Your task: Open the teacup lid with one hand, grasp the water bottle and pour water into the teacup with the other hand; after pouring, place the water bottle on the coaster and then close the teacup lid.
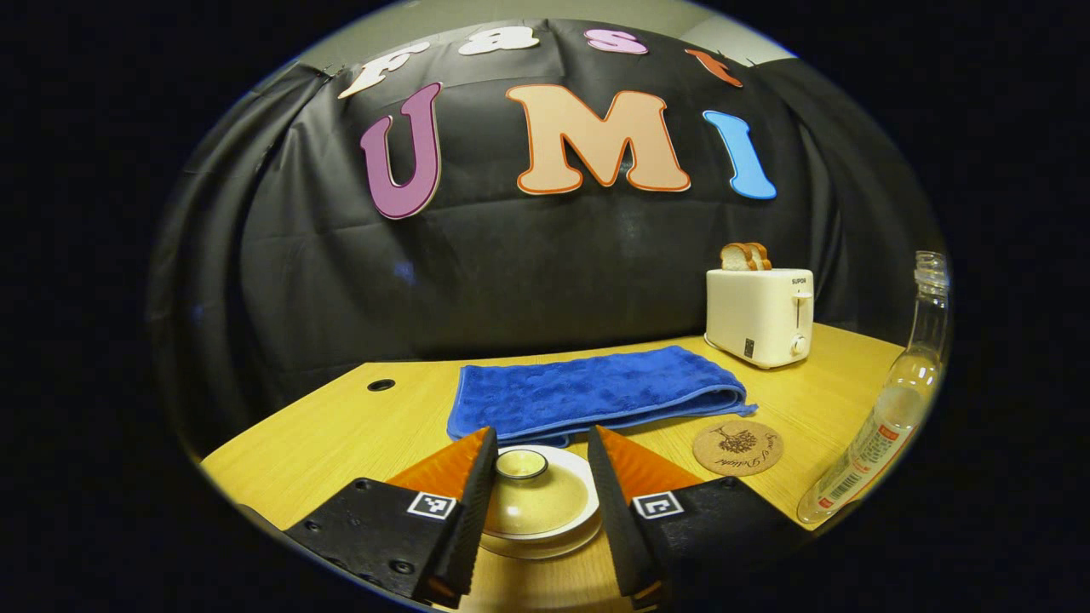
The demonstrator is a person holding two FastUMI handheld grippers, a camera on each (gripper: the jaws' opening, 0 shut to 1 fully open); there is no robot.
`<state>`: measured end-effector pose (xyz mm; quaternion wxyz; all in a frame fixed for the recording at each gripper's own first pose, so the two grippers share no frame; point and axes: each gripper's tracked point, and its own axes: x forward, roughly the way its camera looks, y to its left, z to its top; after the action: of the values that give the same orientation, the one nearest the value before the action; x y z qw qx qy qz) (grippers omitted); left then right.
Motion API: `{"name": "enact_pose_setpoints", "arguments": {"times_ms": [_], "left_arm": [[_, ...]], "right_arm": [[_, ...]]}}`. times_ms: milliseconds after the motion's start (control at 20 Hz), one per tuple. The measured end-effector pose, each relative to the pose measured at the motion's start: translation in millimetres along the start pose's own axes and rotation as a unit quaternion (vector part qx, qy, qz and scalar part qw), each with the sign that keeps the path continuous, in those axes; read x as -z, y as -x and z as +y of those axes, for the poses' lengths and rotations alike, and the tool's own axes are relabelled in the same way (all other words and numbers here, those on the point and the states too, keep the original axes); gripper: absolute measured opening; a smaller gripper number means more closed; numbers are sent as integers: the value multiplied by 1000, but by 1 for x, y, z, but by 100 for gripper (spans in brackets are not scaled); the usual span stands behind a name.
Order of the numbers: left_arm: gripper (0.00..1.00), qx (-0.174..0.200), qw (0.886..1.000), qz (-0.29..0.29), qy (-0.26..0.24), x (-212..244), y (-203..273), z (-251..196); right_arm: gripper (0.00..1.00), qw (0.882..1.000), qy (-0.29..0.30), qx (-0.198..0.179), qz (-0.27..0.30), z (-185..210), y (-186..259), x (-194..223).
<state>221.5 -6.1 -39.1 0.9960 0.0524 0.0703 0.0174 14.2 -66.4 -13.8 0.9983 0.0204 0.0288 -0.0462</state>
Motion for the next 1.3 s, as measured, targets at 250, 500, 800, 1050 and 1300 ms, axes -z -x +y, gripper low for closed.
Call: {"name": "enact_pose_setpoints", "arguments": {"times_ms": [250,500,800,1050,1300], "left_arm": [[31,-10,1000,-1,3,0,1,5],[25,-12,1000,0,6,3,1,5],[22,-16,1000,-12,19,0,5,8],[23,-21,999,-24,6,-3,15,12],[22,-18,998,-58,-9,-22,40,13]], "right_arm": [[97,1000,0,1,1,-1,0,0],[97,1000,0,-3,3,2,0,1],[97,1000,0,-20,5,12,1,2],[97,999,-2,-40,9,26,2,3],[97,998,-2,-63,31,42,-2,12]]}}
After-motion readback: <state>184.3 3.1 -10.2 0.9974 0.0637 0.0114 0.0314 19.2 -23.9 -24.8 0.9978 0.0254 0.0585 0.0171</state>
